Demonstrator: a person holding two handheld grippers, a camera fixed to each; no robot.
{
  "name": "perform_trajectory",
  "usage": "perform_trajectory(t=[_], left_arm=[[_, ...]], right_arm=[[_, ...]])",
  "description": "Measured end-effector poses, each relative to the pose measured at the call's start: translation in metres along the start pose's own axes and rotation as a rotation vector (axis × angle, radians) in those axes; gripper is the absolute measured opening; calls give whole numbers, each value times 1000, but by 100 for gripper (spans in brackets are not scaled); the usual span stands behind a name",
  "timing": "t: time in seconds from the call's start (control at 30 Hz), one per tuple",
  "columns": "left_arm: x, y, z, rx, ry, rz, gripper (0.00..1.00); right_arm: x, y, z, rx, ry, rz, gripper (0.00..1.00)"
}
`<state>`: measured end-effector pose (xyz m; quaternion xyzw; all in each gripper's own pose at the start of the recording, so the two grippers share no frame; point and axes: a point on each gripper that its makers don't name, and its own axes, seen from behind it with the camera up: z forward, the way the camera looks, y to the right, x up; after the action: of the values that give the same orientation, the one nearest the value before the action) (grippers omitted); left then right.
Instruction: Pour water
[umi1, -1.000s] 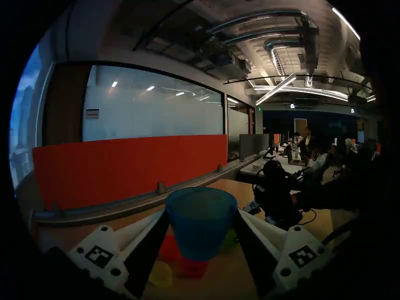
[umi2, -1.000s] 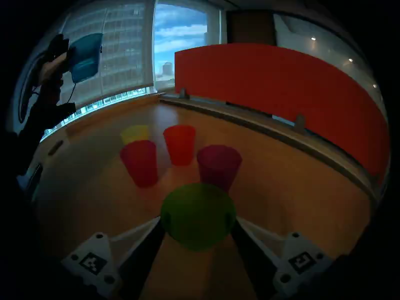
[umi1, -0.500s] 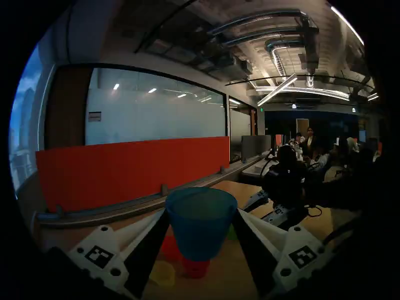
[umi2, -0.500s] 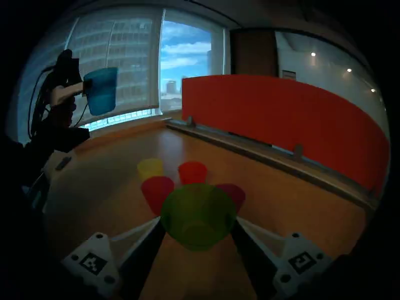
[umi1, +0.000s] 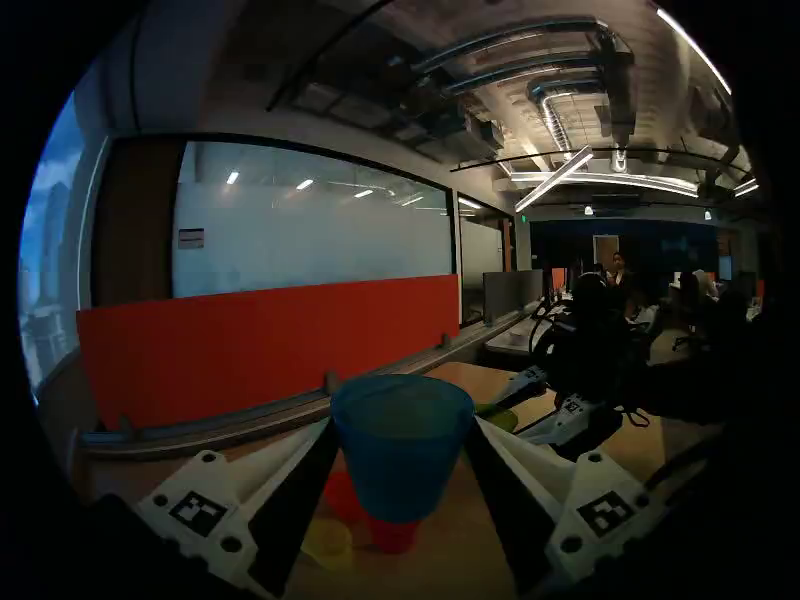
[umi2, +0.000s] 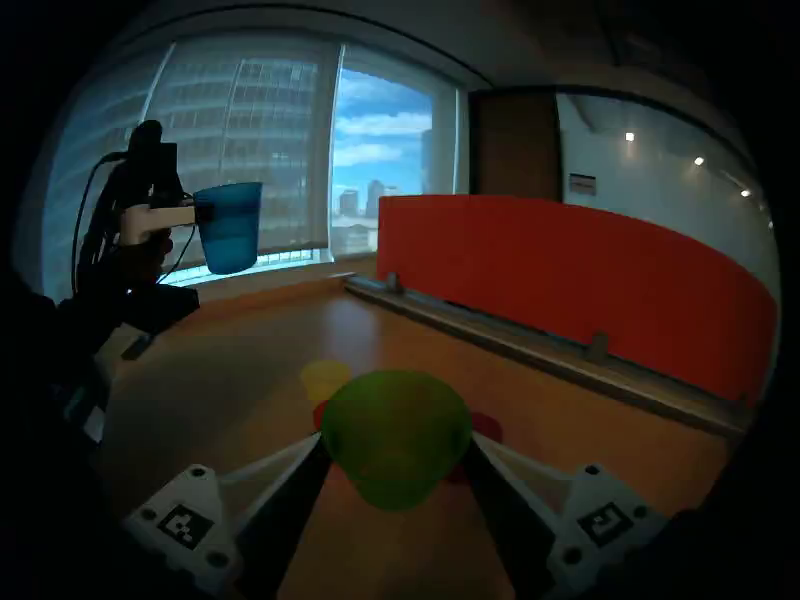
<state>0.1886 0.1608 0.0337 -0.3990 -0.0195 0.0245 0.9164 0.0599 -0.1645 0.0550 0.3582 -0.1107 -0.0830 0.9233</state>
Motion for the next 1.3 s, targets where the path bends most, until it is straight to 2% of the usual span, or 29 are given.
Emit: perform_trajectory(t=[0.77,1.17,1.3], left_arm=[[2,2,-7,-1,6,12,86],[5,6,-7,-7,23,19,85],[11,6,-6,-1,37,39,85]], right_arm=[[34,-22,-3,3,110,-24,91],[55,-47,-7,71,183,-11,89],[59,-57,-8,98,200,-2,89]])
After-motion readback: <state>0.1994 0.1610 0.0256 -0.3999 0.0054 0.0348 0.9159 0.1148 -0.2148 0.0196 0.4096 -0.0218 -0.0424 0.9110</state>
